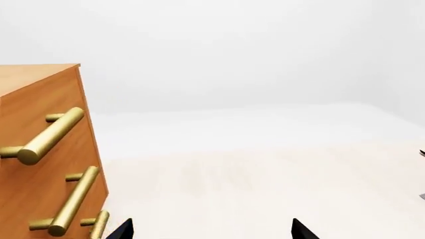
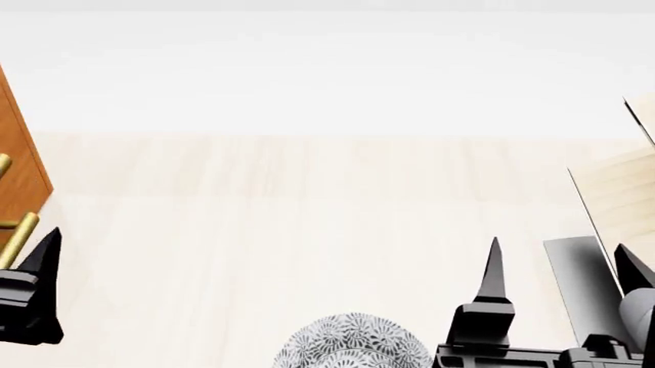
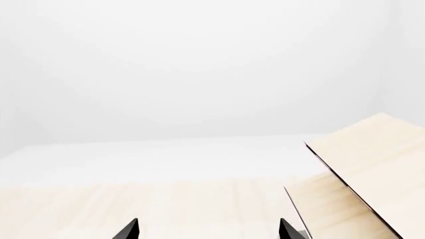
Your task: Close the top drawer of the cabinet and put the bowl on top of it.
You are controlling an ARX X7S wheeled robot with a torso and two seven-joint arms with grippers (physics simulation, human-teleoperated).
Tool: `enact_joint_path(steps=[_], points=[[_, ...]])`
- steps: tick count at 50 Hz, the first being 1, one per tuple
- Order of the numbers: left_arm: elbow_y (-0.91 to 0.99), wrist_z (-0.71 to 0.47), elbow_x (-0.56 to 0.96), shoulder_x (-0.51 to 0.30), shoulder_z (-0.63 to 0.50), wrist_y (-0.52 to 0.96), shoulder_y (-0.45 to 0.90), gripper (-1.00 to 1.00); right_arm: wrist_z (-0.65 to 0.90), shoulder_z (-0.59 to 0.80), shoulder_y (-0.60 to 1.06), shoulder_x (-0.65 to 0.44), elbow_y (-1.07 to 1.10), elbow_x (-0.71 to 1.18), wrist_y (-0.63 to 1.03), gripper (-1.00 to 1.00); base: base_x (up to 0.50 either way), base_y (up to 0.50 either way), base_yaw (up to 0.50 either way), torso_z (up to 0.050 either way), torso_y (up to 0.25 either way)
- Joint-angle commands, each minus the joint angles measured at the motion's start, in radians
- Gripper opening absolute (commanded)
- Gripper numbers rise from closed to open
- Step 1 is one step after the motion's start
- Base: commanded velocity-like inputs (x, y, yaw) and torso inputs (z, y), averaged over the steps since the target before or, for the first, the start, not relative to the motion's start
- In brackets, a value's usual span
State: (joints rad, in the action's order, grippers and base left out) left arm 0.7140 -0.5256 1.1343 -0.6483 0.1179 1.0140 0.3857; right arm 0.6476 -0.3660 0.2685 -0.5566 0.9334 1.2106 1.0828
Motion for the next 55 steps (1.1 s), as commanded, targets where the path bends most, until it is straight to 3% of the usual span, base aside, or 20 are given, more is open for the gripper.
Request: enact_joint_path(steps=[1,31,38,42,48,55], points=[[-0.123,-0.004,0.122,0.015,-0.038,0.073,0.147,1.0,0.016,-0.005,-0.002,-0.012,0.006,0.029,-0.002,1.0,0.0,0.0,0.0,0.0,0.0],[-0.295,0.037,0.01,0.092,-0.121,0.009,0.297,1.0,-0.01,-0.03,-0.059,-0.028,0.002,0.011,-0.045,1.0,0.0,0.0,0.0,0.0,0.0],[-0.355,0.037,-0.003,0.079,-0.235,0.116,0.376,1.0,-0.028,-0.018,-0.073,-0.023,-0.004,-0.019,-0.059,1.0,0.0,0.0,0.0,0.0,0.0],[-0.373,0.049,0.02,0.095,-0.205,0.092,0.389,1.0,-0.029,-0.012,-0.074,-0.022,-0.004,-0.024,-0.062,1.0,0.0,0.0,0.0,0.0,0.0],[-0.348,0.125,-0.025,0.08,-0.268,0.072,0.413,1.0,-0.028,-0.011,-0.08,-0.023,-0.004,-0.026,-0.066,1.0,0.0,0.0,0.0,0.0,0.0],[-0.371,0.127,0.002,0.098,-0.282,0.096,0.441,1.0,-0.037,-0.003,-0.092,-0.021,-0.004,-0.042,-0.076,1.0,0.0,0.0,0.0,0.0,0.0]])
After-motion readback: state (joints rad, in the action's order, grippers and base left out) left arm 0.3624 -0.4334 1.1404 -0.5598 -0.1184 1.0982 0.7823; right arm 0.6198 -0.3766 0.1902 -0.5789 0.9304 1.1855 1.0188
